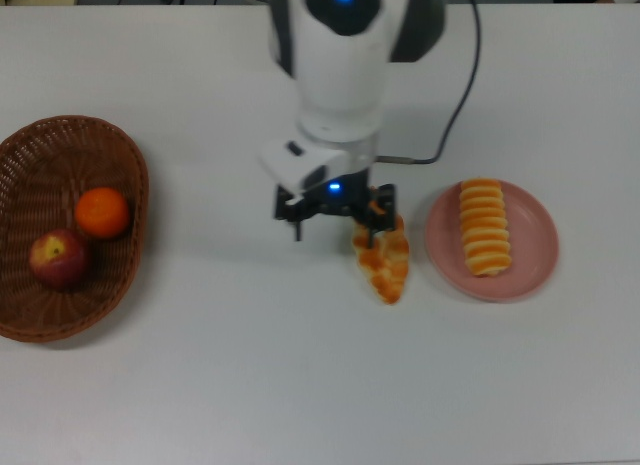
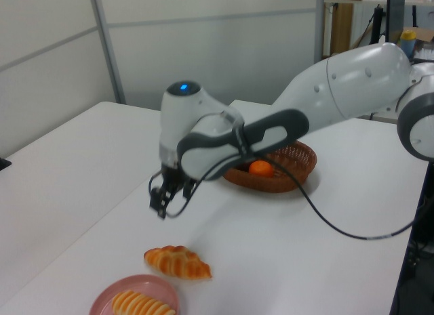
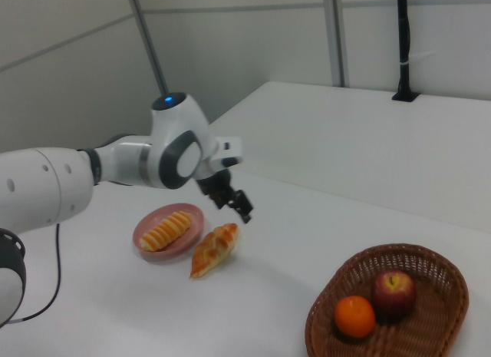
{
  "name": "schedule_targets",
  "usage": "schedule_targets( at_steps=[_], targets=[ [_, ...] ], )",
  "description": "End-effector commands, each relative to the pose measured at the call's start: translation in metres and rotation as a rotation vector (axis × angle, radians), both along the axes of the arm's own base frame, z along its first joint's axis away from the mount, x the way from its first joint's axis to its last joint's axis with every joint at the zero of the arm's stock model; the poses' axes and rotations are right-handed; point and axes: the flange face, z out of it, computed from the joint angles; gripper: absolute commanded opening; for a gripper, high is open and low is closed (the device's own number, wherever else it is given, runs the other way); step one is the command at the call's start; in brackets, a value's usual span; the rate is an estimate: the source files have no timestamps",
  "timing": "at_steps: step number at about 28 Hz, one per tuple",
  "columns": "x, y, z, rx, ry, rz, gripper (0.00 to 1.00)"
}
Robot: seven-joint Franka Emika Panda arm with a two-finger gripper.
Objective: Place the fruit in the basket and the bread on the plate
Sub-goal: 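Move to the braided bread and grasp it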
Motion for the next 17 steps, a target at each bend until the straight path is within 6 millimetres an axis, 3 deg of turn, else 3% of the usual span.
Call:
schedule_targets(
  at_steps=[1,7,17],
  targets=[
    [-0.017,0.029,-0.02,-0.013,0.074,0.028,1.0],
    [-0.035,0.062,-0.054,-0.045,0.129,0.092,1.0],
    [-0.036,0.063,-0.098,-0.093,0.174,0.115,1.0]
  ],
)
